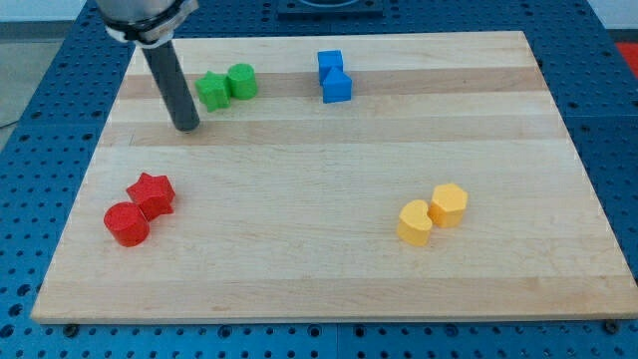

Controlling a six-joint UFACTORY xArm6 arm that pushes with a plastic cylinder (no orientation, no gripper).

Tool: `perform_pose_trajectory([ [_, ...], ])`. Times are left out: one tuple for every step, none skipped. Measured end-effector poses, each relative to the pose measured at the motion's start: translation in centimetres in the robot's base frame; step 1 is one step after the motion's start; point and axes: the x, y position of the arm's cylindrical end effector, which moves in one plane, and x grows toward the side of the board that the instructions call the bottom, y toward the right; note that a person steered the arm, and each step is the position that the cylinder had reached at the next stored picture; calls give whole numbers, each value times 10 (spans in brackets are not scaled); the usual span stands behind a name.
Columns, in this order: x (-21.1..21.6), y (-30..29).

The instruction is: Move your arm towards the bottom right of the blue triangle

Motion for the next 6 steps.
perform_pose_trajectory([
  [-21,8],
  [-36,8],
  [-37,8],
  [-25,28],
  [-22,102],
  [-21,175],
])
